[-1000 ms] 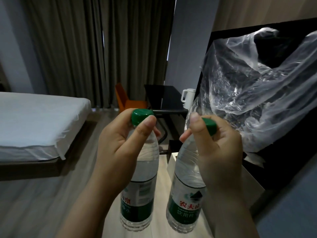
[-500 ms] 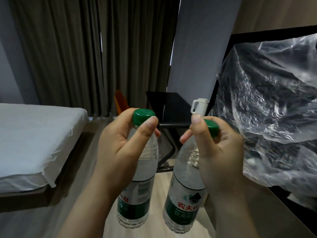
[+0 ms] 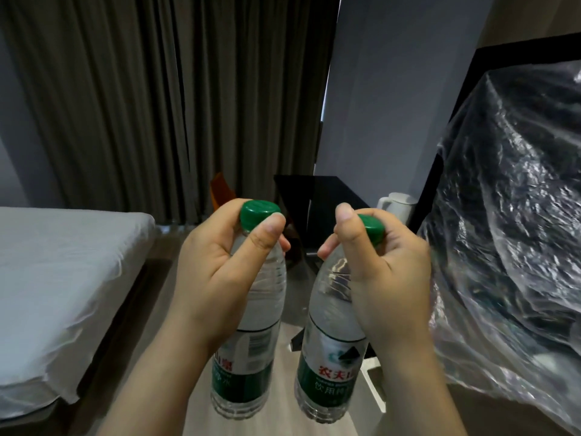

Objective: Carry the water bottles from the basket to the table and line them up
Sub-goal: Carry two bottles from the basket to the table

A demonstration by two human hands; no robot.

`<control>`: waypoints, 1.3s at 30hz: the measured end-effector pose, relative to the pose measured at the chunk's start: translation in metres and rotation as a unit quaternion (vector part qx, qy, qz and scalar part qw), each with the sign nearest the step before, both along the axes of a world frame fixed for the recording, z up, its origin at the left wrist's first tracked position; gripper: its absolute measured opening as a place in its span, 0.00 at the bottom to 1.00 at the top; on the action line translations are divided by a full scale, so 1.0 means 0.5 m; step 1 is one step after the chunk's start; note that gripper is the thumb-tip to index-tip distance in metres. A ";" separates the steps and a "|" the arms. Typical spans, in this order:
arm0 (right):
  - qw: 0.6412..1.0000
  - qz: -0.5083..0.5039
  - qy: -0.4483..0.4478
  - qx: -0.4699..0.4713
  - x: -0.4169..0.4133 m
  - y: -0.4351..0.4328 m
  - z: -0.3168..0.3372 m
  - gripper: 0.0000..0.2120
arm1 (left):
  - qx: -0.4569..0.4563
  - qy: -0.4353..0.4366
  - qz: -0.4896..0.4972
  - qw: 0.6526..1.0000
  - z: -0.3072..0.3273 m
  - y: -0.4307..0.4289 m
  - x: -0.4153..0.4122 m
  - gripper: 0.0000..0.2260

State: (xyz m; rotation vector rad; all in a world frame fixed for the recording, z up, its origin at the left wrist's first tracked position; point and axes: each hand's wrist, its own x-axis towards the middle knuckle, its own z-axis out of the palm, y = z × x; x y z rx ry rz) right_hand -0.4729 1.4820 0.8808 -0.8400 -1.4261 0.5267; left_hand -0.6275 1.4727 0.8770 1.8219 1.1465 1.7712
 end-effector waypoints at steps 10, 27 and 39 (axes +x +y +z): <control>1.000 0.010 0.003 0.006 -0.038 0.347 0.029 0.18 | 0.000 -0.006 0.018 1.000 0.016 0.339 -0.037 0.13; 0.997 -0.068 0.008 -0.040 -0.237 0.906 0.000 0.18 | -0.007 -0.004 -0.043 0.999 0.002 0.941 -0.234 0.14; 0.992 -0.104 0.023 -0.067 -0.244 1.289 -0.035 0.17 | -0.033 0.000 -0.096 0.995 -0.042 1.347 -0.234 0.14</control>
